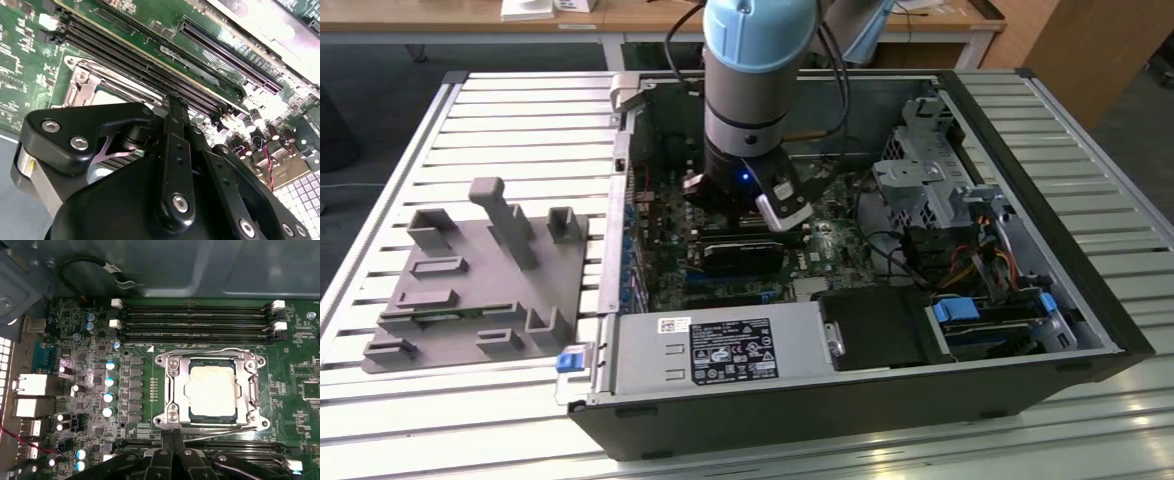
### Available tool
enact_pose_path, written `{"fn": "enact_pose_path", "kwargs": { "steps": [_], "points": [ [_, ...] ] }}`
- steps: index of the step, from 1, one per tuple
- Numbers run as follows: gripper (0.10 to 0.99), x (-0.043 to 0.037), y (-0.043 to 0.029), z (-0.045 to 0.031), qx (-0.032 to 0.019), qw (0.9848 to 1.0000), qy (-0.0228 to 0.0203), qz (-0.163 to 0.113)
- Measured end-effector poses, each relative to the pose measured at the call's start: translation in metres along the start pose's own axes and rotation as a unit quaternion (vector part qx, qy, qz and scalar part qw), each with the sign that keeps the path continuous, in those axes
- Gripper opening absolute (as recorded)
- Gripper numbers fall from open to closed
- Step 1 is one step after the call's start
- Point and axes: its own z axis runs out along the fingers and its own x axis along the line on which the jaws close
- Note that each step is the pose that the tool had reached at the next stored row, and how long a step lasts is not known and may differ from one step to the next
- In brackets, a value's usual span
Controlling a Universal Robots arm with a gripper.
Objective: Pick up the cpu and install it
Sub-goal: 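Install the second cpu locking lever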
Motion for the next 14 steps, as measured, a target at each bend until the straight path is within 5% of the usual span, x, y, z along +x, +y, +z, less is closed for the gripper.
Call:
{"fn": "enact_pose_path", "kwargs": {
  "steps": [14],
  "points": [
    [0.106,0.0029,-0.0018,0.0077,-0.0336,0.9994,0.0003,-0.003]
  ]
}}
